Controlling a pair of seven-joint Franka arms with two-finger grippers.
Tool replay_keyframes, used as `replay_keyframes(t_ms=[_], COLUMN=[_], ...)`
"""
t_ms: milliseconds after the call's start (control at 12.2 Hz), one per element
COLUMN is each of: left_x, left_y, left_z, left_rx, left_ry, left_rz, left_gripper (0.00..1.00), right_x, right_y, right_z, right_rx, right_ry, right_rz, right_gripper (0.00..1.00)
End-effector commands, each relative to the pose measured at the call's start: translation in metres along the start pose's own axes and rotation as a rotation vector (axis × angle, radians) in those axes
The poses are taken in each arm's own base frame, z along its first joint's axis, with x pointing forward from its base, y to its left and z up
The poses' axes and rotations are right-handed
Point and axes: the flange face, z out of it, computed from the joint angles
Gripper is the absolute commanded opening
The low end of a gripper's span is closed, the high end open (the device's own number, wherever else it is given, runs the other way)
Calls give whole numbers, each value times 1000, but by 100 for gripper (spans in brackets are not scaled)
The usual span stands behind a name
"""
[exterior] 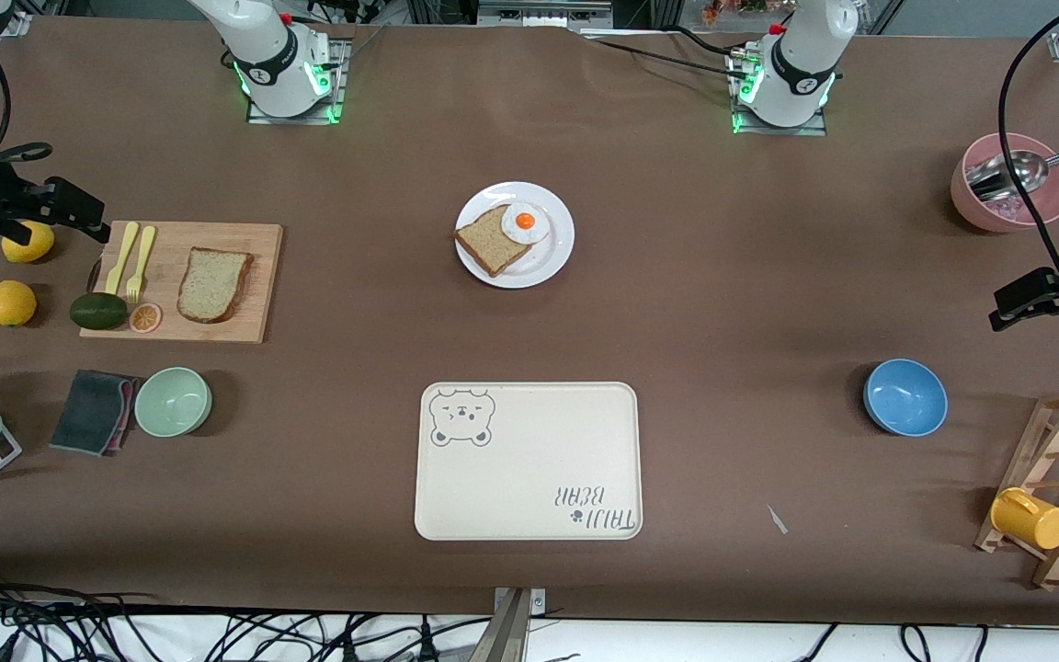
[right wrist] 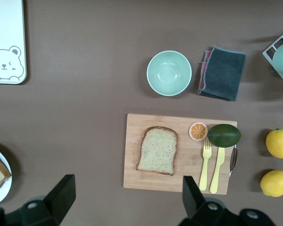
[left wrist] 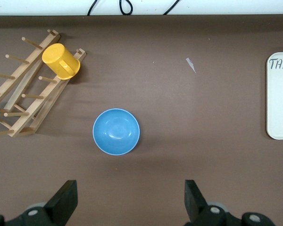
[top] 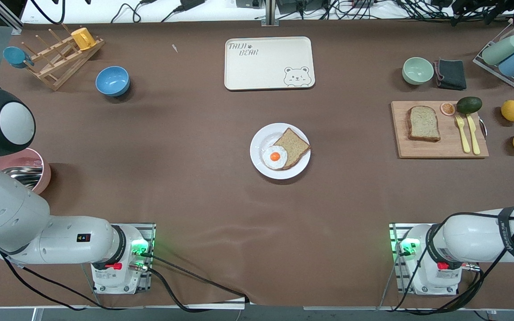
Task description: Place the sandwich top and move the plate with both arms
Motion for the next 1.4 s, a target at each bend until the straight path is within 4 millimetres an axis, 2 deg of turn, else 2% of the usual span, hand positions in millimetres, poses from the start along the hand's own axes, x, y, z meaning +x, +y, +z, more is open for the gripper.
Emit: replay_keyframes(t_ms=[0, 329, 576, 823, 987, 1152, 1316], left_x=[2, 2, 0, -2, -10, -17, -18], left_y=[-2, 1, 11, 31, 34, 49, 52], left_z=[-7, -7, -12, -9, -19, -22, -22], left_rx=[-11, -8, -24, -30, -39, -40, -37], left_ry=[13, 13, 16, -7, -22, -45, -46], left_rz=[16, 20, 36, 67, 79, 93, 97], left_gripper=[100, 100, 100, 100, 100, 100, 100], right_x=[3, 3, 4, 11, 15, 20, 26], right_y=[-1, 0, -2, -3, -6, -2, -1], right_z=[-6, -5, -1, 26, 37, 63, 87], right_rx=[6, 7, -5, -7, -9, -8, -49], right_ry=[10, 5, -6, -68, -88, -137, -174], right_rz=[-12, -10, -22, -26, -31, -16, 18], right_gripper=[100, 100, 100, 100, 100, 100, 100])
